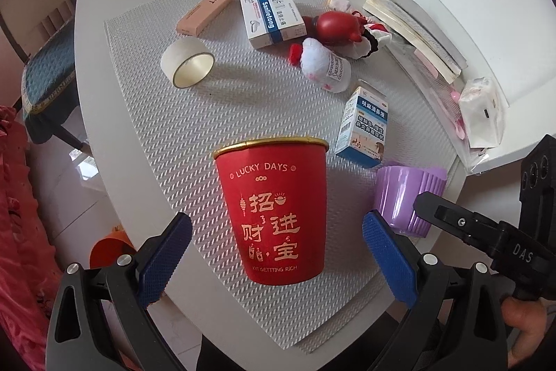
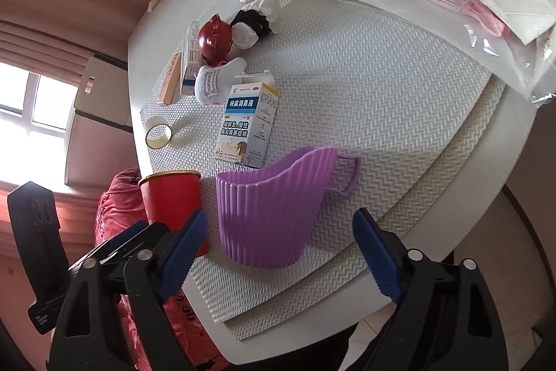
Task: Collect trash
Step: 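Grasp the red paper cup with the left tool while the right tool grasps the purple cup holder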
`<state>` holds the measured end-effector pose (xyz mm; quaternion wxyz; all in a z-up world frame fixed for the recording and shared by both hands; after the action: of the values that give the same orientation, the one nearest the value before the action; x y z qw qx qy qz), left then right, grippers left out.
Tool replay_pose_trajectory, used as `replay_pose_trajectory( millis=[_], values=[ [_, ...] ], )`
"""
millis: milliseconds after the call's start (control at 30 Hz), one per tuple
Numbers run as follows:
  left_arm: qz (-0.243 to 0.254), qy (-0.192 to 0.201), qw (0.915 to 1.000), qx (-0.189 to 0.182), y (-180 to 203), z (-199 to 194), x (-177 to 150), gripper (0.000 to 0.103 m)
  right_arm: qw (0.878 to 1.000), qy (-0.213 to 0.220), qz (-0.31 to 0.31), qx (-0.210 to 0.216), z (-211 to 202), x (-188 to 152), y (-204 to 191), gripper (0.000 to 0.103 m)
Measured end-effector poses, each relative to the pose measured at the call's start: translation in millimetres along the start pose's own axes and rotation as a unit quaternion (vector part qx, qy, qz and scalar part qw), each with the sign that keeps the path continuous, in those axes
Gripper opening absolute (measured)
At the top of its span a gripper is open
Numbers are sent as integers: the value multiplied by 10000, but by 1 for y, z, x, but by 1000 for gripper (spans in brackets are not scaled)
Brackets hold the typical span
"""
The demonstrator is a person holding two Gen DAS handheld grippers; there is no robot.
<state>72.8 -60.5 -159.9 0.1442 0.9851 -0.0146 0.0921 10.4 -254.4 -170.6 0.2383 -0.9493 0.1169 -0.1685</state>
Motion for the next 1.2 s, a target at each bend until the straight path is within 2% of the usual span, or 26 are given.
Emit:
replay_pose_trajectory(
  millis=[100,167,267,367,433,633,900,1067,1200],
  values=[
    [44,-43,10000,48,2,6,2,97,10000,-79,-7,56,8,2,-2,80],
    [-25,-99,9999,17,0,8,2,97,9999,-121,-42,99,11,2,-4,66],
    [-12,-186,9998,-30,0,11,3,75,9997,-134,-193,65,11,3,-6,63],
    [-12,-260,9997,13,0,17,3,74,9993,-230,-201,194,18,4,-7,63],
    [-47,-369,9993,-11,0,23,1,62,9989,-301,-197,303,23,4,-7,60],
    [-69,-317,9994,-122,4,21,-1,59,9973,-264,-540,420,17,8,-11,60],
    [-280,55,9993,-223,8,-13,-3,59,9905,-102,-1292,464,-21,23,-23,60],
    [-415,411,9981,-193,12,-35,-8,59,9766,115,-2085,511,-39,38,-51,60],
    [-655,738,9950,-119,2,-55,-14,59,9631,201,-2610,620,-40,47,-75,60]
  ],
)
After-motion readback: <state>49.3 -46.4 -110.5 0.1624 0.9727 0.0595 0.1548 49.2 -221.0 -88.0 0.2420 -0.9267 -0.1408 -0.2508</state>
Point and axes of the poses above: each gripper's, at about its wrist camera, not at the fingertips, and z roughly the way its jaws point, y to its right, x to its top, the point moved 2 cm from there along z, roughly the way its jaws point, and after that the axes turned 15 degrees about -z, right-handed, at the moved point
